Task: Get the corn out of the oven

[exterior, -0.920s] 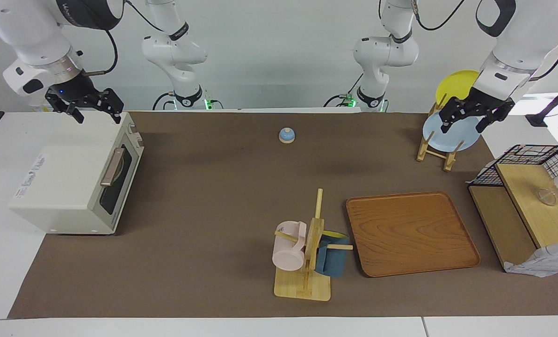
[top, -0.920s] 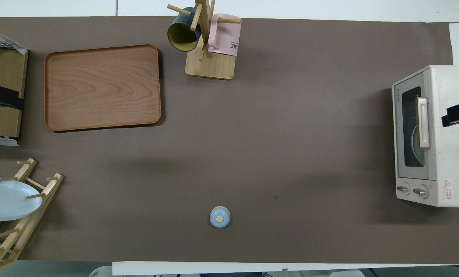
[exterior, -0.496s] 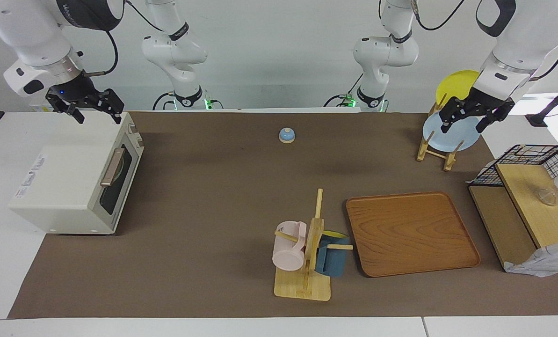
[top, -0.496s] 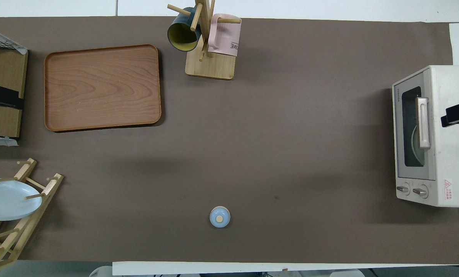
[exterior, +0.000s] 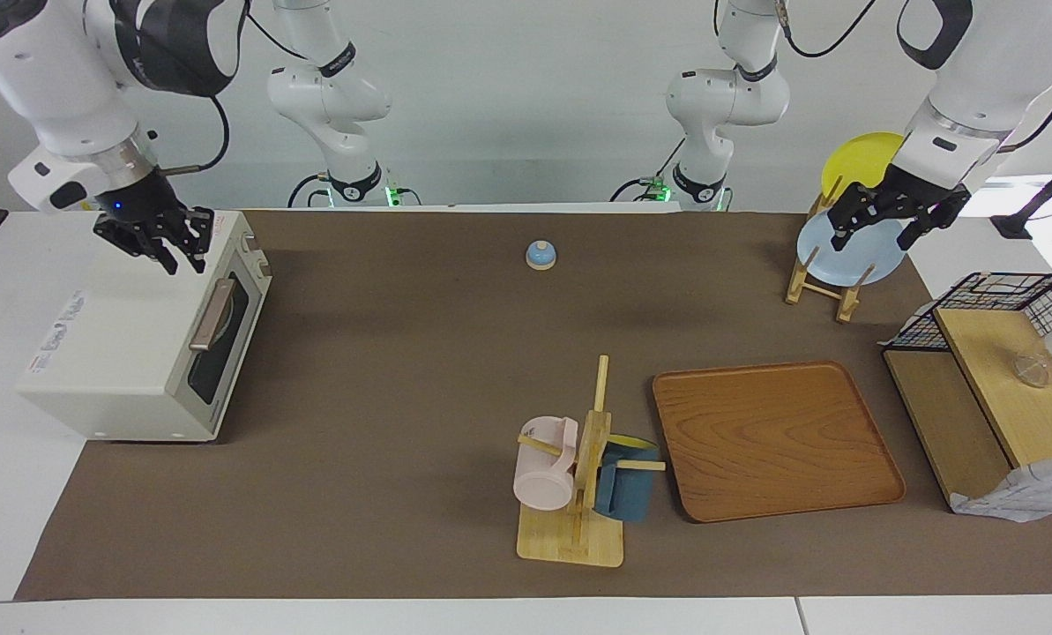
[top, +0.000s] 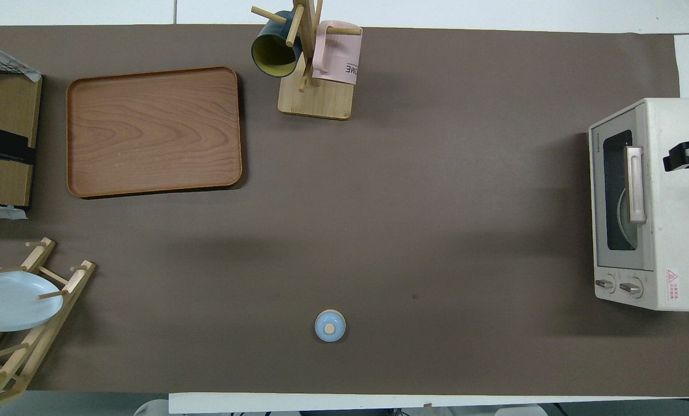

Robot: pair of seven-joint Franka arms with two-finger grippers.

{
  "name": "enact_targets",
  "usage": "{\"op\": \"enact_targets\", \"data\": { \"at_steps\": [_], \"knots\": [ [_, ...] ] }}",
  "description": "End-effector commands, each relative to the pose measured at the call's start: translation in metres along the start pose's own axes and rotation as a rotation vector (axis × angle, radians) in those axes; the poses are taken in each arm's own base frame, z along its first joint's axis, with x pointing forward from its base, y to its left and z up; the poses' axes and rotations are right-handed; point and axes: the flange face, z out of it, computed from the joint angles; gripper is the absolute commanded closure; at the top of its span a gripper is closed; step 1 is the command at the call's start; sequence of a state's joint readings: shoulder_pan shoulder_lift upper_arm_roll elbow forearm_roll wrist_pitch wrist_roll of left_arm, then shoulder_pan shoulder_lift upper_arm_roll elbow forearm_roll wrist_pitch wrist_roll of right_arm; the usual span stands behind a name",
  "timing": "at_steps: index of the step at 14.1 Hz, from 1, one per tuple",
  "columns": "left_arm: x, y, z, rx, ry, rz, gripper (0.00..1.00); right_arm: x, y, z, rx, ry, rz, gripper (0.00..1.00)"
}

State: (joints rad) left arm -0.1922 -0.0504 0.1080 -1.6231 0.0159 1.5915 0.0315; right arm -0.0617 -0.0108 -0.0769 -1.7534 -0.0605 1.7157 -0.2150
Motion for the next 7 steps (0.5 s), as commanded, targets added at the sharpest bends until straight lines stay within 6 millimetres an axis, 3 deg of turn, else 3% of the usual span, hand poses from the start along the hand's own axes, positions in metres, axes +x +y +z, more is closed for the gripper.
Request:
{"op": "enact_targets", "data": {
  "at_steps": [1,7],
  "knots": [
    [-0.004,-0.001,-0.004,-0.002,-0.01,-0.001,0.0,0.008,0.004,0.034,-0.003,-0.033,-0.018,1.0],
    [-0.004,0.001,-0.004,-0.002,-0.009,0.002,0.0,0.01,0.003,0.083,-0.017,-0.028,-0.023,1.0]
  ]
}}
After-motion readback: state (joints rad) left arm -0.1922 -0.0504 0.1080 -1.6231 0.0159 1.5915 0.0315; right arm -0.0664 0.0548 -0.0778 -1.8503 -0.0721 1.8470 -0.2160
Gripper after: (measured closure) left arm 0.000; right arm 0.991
